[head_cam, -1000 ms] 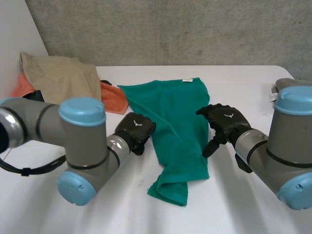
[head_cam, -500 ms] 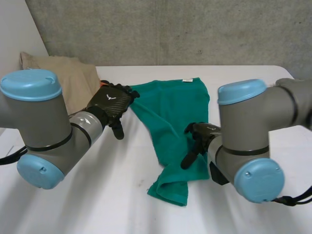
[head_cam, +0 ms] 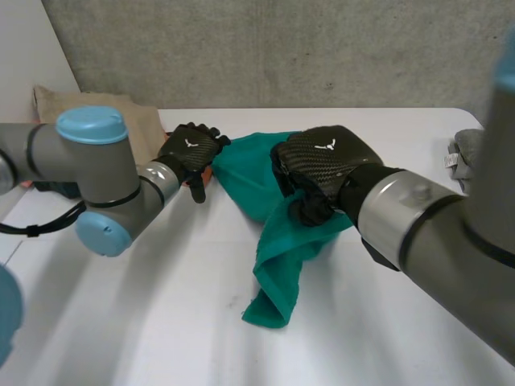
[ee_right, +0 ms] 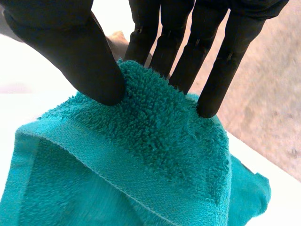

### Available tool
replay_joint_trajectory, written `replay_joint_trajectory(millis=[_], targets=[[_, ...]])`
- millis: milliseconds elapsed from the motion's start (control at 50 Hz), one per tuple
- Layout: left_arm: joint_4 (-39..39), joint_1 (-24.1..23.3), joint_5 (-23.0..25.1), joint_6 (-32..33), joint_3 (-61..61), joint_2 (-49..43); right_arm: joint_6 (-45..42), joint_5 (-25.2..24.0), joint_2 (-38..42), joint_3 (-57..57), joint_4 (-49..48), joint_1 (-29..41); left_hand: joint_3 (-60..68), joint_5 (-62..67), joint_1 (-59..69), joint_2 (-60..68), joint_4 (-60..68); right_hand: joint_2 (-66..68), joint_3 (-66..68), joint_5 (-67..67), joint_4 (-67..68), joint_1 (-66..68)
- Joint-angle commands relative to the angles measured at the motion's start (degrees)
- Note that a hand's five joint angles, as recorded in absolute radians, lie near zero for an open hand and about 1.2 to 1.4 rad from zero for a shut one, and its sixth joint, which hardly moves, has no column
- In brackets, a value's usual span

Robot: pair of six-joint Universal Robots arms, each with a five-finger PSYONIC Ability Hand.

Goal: Fold the laundry.

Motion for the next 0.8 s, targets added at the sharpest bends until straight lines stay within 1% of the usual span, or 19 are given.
replay_joint_trajectory(millis=[20,200,260,280,300,360,420,460,480,520,540,560,600,660,680,740,760,800], targets=[[-2.8,-0.8,-0.1,4.0,9.1,-8.1,-0.8,-3.6,-6.7,0.6,5.5,2.3,-2.4,-3.0,-1.9,-1.8,-1.7,12.6,12.3,13.9,11.9,15.3],[-2.6,-2.1,-0.7,5.0,14.4,-14.5,-2.1,-6.3,-14.2,1.7,7.4,3.6,-2.4,-3.0,-1.9,-1.8,-1.7,12.6,12.3,13.9,11.9,15.3],[-2.5,-2.8,-0.8,4.5,15.9,-15.7,-2.0,-6.9,-15.9,2.3,8.1,3.7,12.4,11.8,12.9,13.0,13.1,12.6,12.3,13.9,11.9,15.3],[-2.3,-2.9,-0.9,4.3,16.2,-15.8,-2.0,-7.0,-16.2,2.4,8.4,3.6,19.1,18.5,19.6,19.7,19.8,12.6,12.3,13.9,11.9,15.3],[-1.7,-3.4,-1.2,3.9,16.6,-16.0,-1.9,-7.1,-16.7,2.7,9.0,3.5,37.5,36.9,37.9,38.1,38.2,12.6,12.3,13.9,11.9,15.3],[0.0,-3.8,-2.0,2.7,16.6,-15.8,-1.8,-7.2,-17.2,3.2,9.6,3.0,66.0,65.4,66.5,66.6,66.7,12.6,12.3,13.9,11.9,15.3],[4.1,-4.7,-4.2,0.1,15.7,-14.8,-1.9,-6.8,-17.2,3.8,9.2,1.0,67.6,67.0,68.1,68.2,68.3,12.6,12.3,13.9,11.9,15.3],[5.3,-4.8,-5.7,-0.2,14.9,-13.7,-2.3,-6.9,-17.1,4.0,8.9,-0.7,67.6,67.0,68.1,68.2,68.3,12.6,12.3,13.9,11.9,15.3],[6.6,-4.3,-7.3,-0.6,13.7,-11.7,-2.9,-7.1,-16.6,4.0,8.3,-3.7,67.6,67.0,68.1,68.2,68.3,12.6,12.3,13.9,11.9,15.3],[7.6,-2.9,-9.1,-0.9,12.5,-9.1,-3.7,-7.3,-15.4,4.0,7.8,-6.5,67.6,67.0,68.1,68.2,68.3,12.6,12.3,13.9,11.9,15.3],[8.4,-1.3,-10.1,-1.1,10.9,-5.9,-4.9,-7.5,-13.6,3.8,7.2,-9.5,67.6,67.0,68.1,68.2,68.3,12.6,12.3,13.9,11.9,15.3],[8.6,-0.6,-10.6,-1.3,10.1,-4.1,-5.5,-7.8,-12.6,3.6,7.0,-10.8,67.6,67.0,68.1,68.2,68.3,12.6,12.3,13.9,11.9,15.3],[8.6,1.2,-10.0,-2.1,7.1,1.0,-7.5,-8.5,-9.8,3.0,6.3,-14.0,67.6,67.0,68.1,68.2,68.3,12.6,12.3,13.9,11.9,15.3],[8.4,2.6,-8.2,-2.9,4.0,6.9,-9.7,-8.9,-7.3,1.9,5.2,-16.0,67.6,67.0,68.1,68.2,68.3,12.6,12.3,13.9,11.9,15.3],[7.9,3.3,-7.2,-3.3,1.5,11.1,-11.5,-8.8,-5.4,0.7,3.9,-17.1,67.6,67.0,68.1,68.2,68.3,12.6,12.3,13.9,11.9,15.3],[6.9,4.3,-5.7,-3.9,-2.1,17.7,-15.1,-8.6,-2.0,-1.7,1.2,-18.9,67.6,67.0,68.1,68.2,68.3,12.6,12.3,13.9,11.9,15.3],[6.6,4.9,-4.9,-4.2,-4.3,21.9,-17.7,-8.2,0.4,-3.7,-0.7,-20.1,67.6,67.0,68.1,68.2,68.3,12.6,12.3,13.9,11.9,15.3],[6.6,5.3,-4.2,-4.4,-6.2,25.6,-19.9,-7.9,2.6,-5.6,-2.6,-20.8,67.6,67.0,68.1,68.2,68.3,12.6,12.3,13.9,11.9,15.3]])
